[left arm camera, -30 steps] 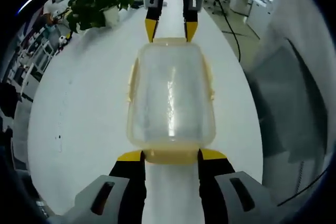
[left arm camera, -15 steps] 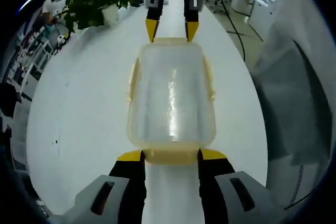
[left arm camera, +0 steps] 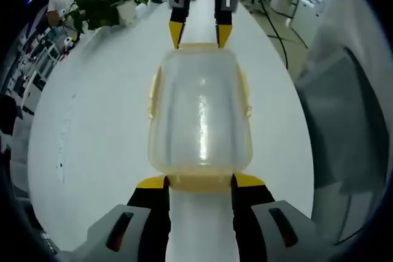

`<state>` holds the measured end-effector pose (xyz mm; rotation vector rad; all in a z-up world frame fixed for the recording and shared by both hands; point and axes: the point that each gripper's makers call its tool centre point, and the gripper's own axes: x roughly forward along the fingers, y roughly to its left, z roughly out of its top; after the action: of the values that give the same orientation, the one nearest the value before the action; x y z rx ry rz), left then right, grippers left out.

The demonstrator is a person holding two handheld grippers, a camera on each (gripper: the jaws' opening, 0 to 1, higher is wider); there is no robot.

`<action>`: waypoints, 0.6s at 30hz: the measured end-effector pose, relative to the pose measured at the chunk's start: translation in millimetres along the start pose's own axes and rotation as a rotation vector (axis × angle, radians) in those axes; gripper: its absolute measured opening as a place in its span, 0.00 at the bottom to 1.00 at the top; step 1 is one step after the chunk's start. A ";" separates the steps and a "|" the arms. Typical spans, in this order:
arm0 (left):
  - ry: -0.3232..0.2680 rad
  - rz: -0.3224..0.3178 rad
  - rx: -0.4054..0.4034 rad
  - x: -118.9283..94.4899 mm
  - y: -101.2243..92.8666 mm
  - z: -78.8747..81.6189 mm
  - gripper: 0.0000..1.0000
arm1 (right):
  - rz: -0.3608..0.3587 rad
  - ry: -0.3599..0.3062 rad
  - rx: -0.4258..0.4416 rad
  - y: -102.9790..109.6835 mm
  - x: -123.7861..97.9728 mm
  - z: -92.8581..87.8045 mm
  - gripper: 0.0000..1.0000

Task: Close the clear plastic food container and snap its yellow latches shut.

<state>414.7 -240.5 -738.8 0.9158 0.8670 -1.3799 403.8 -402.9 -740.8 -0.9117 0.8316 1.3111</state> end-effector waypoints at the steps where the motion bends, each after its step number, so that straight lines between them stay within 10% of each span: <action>1: -0.003 -0.002 -0.003 0.1 -0.5 0.5 0.36 | 0.000 0.001 -0.001 0.3 0.9 -1.0 0.36; 18: -0.011 -0.006 -0.040 -1.7 -5.3 -9.9 0.44 | 0.008 0.025 0.084 3.6 -4.7 -8.2 0.41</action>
<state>409.6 -230.7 -741.4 0.8750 0.8871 -1.3670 399.9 -412.1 -740.3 -0.8605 0.9036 1.2644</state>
